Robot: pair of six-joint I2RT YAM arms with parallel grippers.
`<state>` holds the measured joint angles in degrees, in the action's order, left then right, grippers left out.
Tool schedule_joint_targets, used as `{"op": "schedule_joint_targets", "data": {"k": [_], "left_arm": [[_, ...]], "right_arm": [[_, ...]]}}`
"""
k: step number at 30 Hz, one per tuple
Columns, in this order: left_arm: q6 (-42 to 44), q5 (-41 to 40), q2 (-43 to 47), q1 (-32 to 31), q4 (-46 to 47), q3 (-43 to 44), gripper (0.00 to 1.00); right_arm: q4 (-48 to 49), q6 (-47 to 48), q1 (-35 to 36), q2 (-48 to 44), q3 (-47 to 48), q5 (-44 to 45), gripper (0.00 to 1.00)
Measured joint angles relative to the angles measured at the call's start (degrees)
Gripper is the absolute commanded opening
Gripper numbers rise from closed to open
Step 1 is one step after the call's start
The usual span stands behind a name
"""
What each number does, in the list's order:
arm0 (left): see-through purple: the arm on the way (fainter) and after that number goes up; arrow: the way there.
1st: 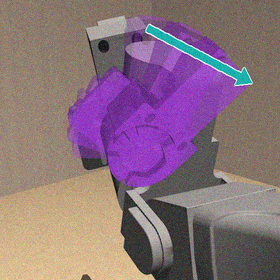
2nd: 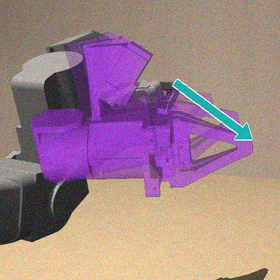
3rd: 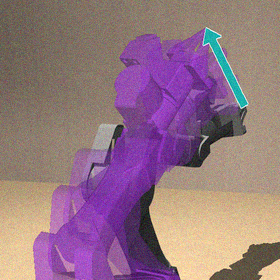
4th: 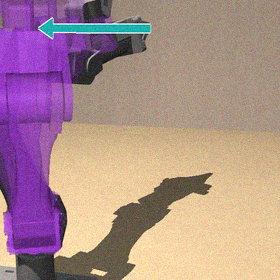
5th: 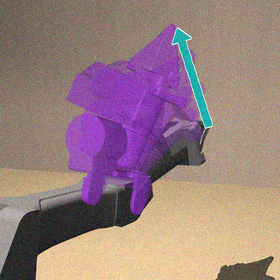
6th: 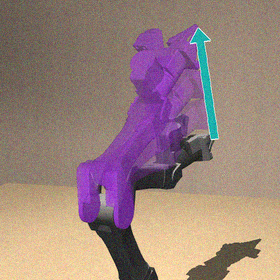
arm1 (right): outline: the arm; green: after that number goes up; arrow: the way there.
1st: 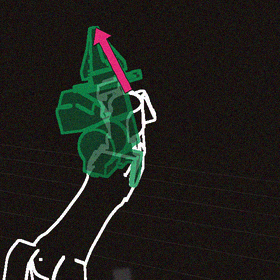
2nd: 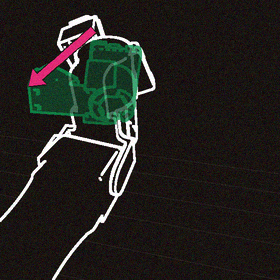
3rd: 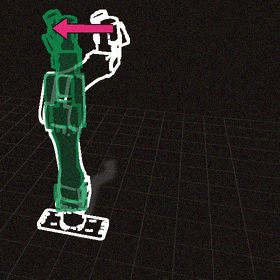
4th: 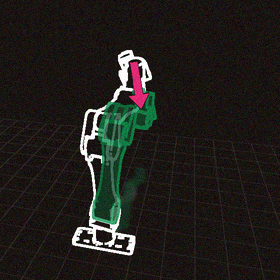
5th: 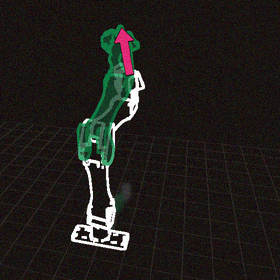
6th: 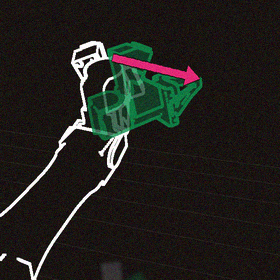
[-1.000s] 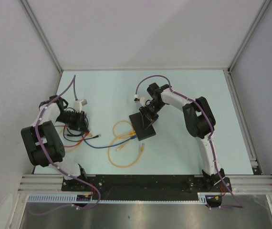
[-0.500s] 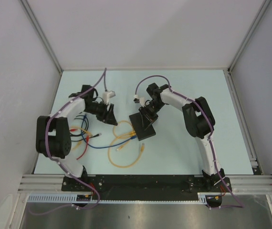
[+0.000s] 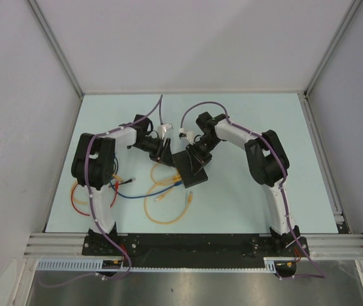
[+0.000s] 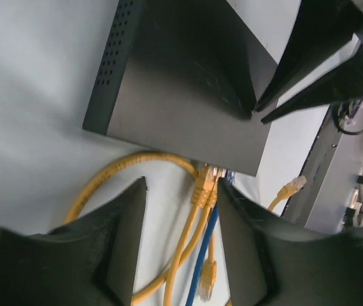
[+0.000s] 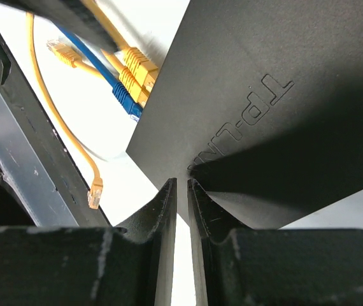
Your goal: Pull the plug from the switch port
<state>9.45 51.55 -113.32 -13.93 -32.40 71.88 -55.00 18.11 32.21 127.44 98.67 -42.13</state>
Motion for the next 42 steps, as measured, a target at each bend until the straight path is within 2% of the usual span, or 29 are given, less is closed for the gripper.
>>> {"op": "schedule_joint_targets", "data": {"k": [5,29,35,38,39,42], "left_arm": [[-0.4,2.1,-4.2,-1.3,0.3,2.1,0.40],[2.6,7.6,-7.5,-3.4,-3.8,1.3,0.35],[2.6,7.3,-7.9,-3.4,-3.9,1.3,0.24],[2.4,7.0,-7.9,-3.5,-4.0,1.3,0.15],[2.1,7.0,-7.9,-3.6,-4.1,1.4,0.09],[1.5,6.3,-7.9,-3.8,-4.9,1.9,0.02]], "right_arm": [[0.1,0.0,0.0,-0.2,-0.2,0.1,0.19],[0.1,0.0,0.1,-0.2,-0.3,0.0,0.19],[0.1,0.0,0.1,-0.2,-0.3,0.0,0.19],[0.1,0.0,0.1,-0.2,-0.3,0.0,0.19],[0.1,0.0,0.1,-0.2,-0.3,0.0,0.19],[0.1,0.0,0.1,-0.2,-0.3,0.0,0.19]]}}
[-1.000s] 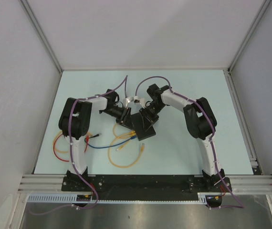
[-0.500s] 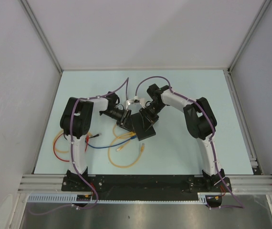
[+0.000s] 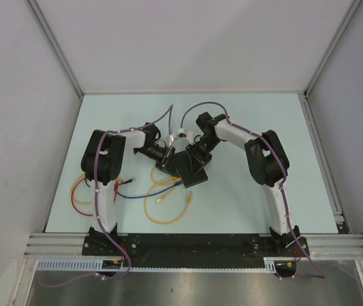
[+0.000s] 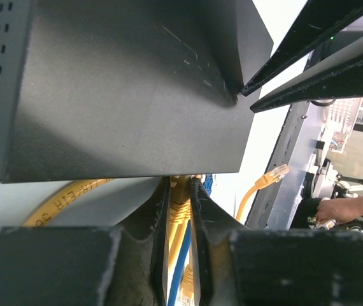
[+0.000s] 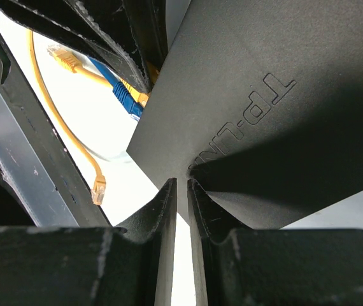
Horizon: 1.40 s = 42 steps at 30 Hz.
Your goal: Pull the plug from the switch port
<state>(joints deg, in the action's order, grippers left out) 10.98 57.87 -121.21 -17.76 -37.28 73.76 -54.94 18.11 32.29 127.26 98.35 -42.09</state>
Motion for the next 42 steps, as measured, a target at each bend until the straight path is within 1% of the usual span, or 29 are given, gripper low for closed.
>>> {"op": "schedule_joint_targets", "data": {"k": [2,12,19,23,32,37,42], "left_arm": [[-0.1,-0.5,0.0,-0.1,-0.6,0.4,0.00],[1.7,-2.3,-0.5,-0.4,-4.9,2.6,0.00],[3.1,-2.5,-0.5,0.9,-7.6,2.9,0.00],[3.5,-3.7,-0.6,0.6,-9.9,4.8,0.00],[6.1,-4.7,-0.6,0.9,-11.4,4.9,0.00],[7.9,-6.2,1.4,3.3,-11.8,2.9,0.00],[8.0,-6.3,4.8,4.9,-11.4,1.7,0.00]], "right_arm": [[0.0,0.0,0.0,0.0,0.0,0.0,0.19],[-0.6,0.0,0.3,0.0,0.0,0.1,0.20],[-0.9,0.0,0.4,0.0,0.1,0.2,0.19],[-1.3,0.0,0.5,0.4,0.6,0.2,0.20],[-1.6,0.0,0.5,0.7,0.9,0.0,0.20],[-2.1,0.0,0.5,1.1,1.4,-0.3,0.19],[-3.1,0.0,0.5,2.1,2.7,-0.9,0.19]]}}
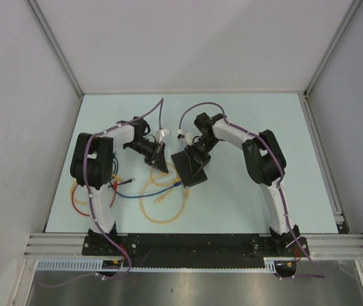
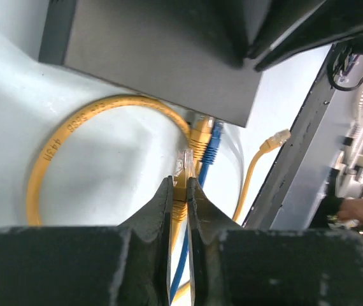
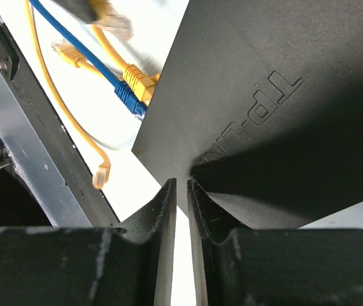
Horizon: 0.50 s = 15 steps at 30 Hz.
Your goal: Pull the plug from the switch port
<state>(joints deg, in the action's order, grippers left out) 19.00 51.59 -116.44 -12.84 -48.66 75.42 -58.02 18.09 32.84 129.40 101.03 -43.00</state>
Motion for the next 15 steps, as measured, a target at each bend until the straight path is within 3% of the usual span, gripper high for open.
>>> {"op": "schedule_joint_targets", "data": {"k": [7,15], "left_arm": [[2.8,-0.8,7.6,3.4,-2.7,1.9,0.00],[15.3,-8.0,12.8,27.9,-14.6,3.6,0.00]], "right_arm": [[-0.2,0.0,0.0,0.1,0.2,0.0,0.20],[-0.7,0.0,0.0,0.5,0.7,0.0,0.20]]}}
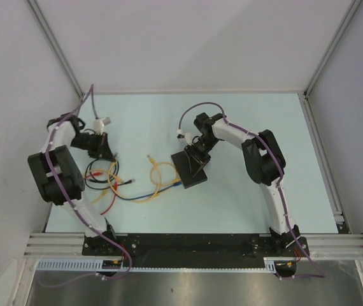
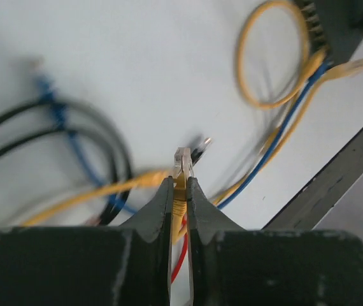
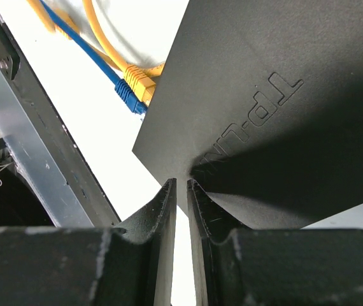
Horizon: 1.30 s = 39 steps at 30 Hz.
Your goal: Pull the plug from the switch port
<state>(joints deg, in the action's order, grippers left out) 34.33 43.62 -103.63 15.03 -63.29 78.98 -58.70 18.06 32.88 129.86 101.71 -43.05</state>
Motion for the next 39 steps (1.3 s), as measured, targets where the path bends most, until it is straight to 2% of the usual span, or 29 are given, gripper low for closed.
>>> {"op": "schedule_joint_targets", "data": {"k": [3,8,9,10,12,18,22,26,30,33,39], "left_arm": [[4.7,-6.2,0.3,8.2,-3.8,0.0,0.00],[5.0,-14.0,0.5,15.0,-2.0,-1.4,0.01],[4.1,-15.7,0.5,15.8,-0.8,-2.2,0.06],[3.1,-17.9,0.5,16.3,0.9,-3.1,0.26],[0.6,-21.3,0.5,16.6,4.3,-5.2,0.44],[-4.6,-23.6,3.1,15.4,11.3,-6.8,0.65],[-6.6,-16.7,11.0,9.3,15.2,-7.1,0.69],[-8.9,-7.9,15.0,-3.6,17.3,-5.6,0.68],[-10.3,-0.1,10.0,-18.1,16.7,-1.4,0.65],[-11.2,3.1,5.3,-25.1,16.8,-1.8,0.62],[-13.9,5.0,-1.9,-29.8,17.4,-5.4,0.56]], "right_arm": [[-0.4,0.0,0.0,0.3,0.4,0.0,0.19],[-0.9,0.0,0.0,1.1,1.4,-0.8,0.20],[-0.9,0.0,0.0,1.2,1.4,-0.9,0.19],[-0.9,0.0,0.0,1.2,1.5,-1.0,0.19],[-0.9,0.0,0.0,1.2,1.5,-1.0,0.19],[-0.9,0.0,0.0,1.2,1.5,-1.0,0.20],[-0.9,0.0,0.0,1.2,1.5,-1.0,0.20],[-0.9,0.0,0.0,1.2,1.5,-1.0,0.20],[-0.9,0.0,0.0,1.2,1.5,-1.0,0.20],[-0.9,0.0,-0.3,1.2,1.5,-1.0,0.19],[-0.5,0.0,-1.4,0.3,-0.2,-1.4,0.20]]}}
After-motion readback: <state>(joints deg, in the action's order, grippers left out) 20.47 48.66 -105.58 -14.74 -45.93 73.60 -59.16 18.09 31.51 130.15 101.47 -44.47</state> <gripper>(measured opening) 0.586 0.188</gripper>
